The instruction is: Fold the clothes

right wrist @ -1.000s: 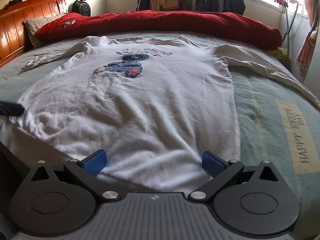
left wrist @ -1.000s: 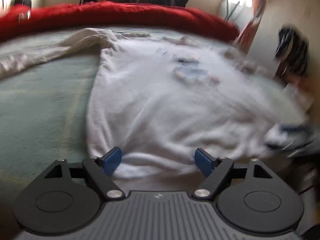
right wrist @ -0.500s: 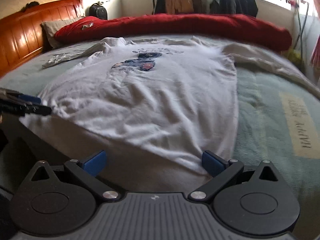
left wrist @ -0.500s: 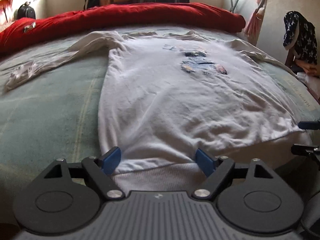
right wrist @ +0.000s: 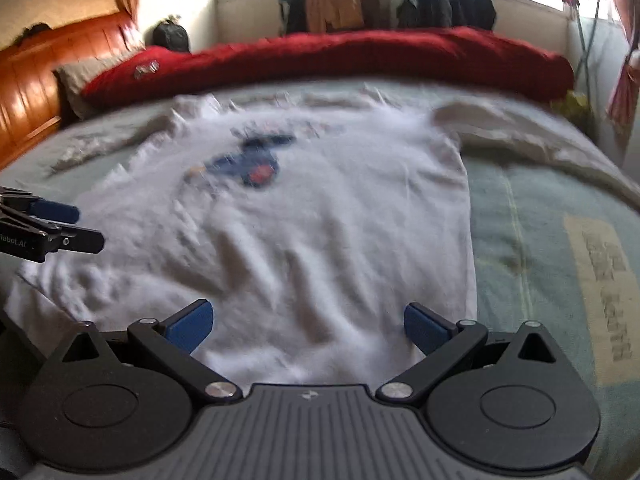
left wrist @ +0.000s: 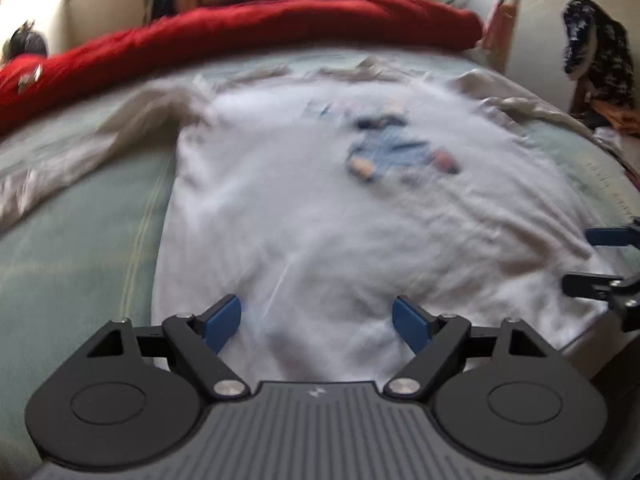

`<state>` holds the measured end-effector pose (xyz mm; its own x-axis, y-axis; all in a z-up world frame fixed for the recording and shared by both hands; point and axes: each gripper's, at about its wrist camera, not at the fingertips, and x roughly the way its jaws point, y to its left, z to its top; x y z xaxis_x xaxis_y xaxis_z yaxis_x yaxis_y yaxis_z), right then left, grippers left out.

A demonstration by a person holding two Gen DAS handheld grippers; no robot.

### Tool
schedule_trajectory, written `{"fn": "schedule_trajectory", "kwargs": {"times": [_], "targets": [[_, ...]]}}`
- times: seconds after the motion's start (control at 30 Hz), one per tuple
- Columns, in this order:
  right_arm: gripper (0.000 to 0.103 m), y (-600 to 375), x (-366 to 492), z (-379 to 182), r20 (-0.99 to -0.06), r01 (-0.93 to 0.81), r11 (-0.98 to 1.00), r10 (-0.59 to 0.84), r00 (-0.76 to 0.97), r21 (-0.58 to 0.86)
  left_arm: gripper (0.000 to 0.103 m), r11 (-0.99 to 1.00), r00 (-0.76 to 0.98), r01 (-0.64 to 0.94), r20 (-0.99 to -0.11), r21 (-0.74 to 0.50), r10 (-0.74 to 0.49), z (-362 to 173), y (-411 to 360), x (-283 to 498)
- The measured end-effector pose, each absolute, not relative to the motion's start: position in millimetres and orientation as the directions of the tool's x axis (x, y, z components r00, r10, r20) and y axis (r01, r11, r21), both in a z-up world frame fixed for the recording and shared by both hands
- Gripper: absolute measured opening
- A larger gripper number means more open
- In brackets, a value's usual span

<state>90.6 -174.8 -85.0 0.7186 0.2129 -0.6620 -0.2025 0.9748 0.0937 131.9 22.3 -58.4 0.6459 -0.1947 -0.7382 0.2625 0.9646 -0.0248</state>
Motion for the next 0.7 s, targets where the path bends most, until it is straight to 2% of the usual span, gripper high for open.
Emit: {"fn": "schedule_trajectory", "kwargs": {"times": [0.13, 0.3, 0.43, 0.53, 0.7], "targets": [[0.103, -182.1, 75.5, -91.1, -0.634, -0.21, 0.973, 0.221, 0.741, 0.095, 0.086, 0.97, 0.651, 0.223, -0.726, -0.095, -0.221, -59.4, 42.9, 116.0], [0.103, -178.3, 77.6, -93.1, -0.632, -0.19, 0.979, 0.195, 0.75, 0.076, 0.086, 0.971, 0.647, 0.229, -0.733, -0.075, -0.209, -45.0, 45.7, 121.1], [0.103, -173.4, 78.2, -94.2, -0.633, -0.172, 0.984, 0.164, 0.757, 0.05, 0.086, 0.959, 0.669, 0.271, -0.701, -0.078, -0.246, -27.0, 41.4, 148.5], [0.103, -173.1, 78.8, -93.9, -0.636, -0.17, 0.984, 0.161, 0.755, 0.048, 0.086, 0.948, 0.686, 0.316, -0.683, -0.033, -0.252, -16.7, 26.3, 180.9], [0.103, -172.3, 80.5, -92.1, -0.648, -0.173, 0.984, 0.158, 0.745, 0.041, 0.086, 0.938, 0.638, 0.342, -0.721, -0.051, -0.271, -30.2, 11.9, 232.8]]}}
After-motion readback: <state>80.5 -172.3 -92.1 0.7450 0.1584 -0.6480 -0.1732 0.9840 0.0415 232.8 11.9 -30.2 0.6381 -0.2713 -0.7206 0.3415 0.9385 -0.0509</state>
